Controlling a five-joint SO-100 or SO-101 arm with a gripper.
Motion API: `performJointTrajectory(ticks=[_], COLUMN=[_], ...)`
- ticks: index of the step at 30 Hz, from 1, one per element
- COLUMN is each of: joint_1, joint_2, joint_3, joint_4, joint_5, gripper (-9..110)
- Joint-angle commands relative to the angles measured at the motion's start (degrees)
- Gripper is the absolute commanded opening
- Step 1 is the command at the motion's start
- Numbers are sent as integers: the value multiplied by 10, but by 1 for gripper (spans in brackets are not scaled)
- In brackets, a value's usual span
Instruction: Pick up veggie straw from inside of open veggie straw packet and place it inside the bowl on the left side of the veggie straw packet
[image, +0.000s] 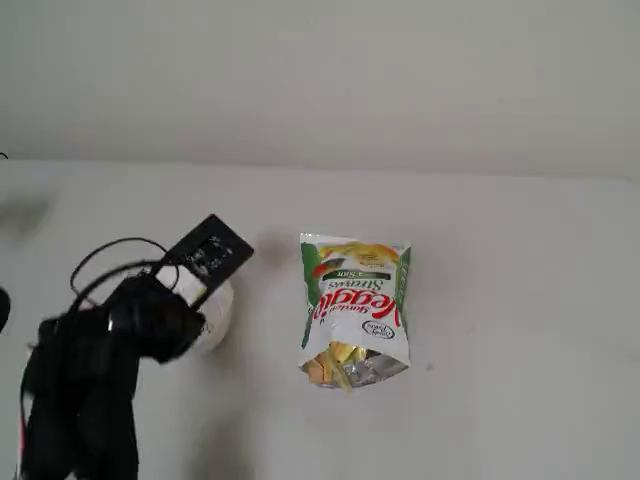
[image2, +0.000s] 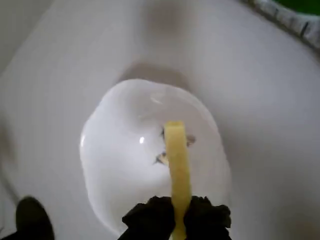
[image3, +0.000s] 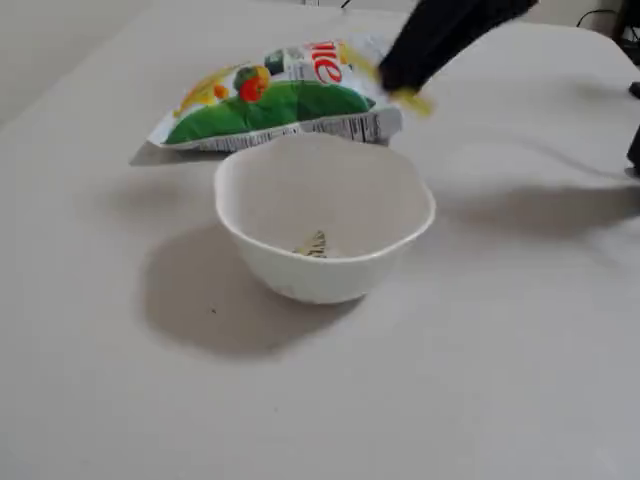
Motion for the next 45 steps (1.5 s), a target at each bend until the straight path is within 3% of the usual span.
performJointTrajectory(ticks=[1,3,7,9,12,19,29,36,45], joint_1=[-25,-28,-29,-24,-15,4,132,242,239], joint_2=[-98,-128,-145,-139,-113,28,345,506,688], joint_3=[-106,-124,-124,-121,-115,-73,65,176,400], joint_4=[-32,-38,-47,-42,-24,41,138,182,167], joint_5=[11,13,16,20,22,93,265,281,294], gripper=[1,6,28,31,28,0,1,0,1])
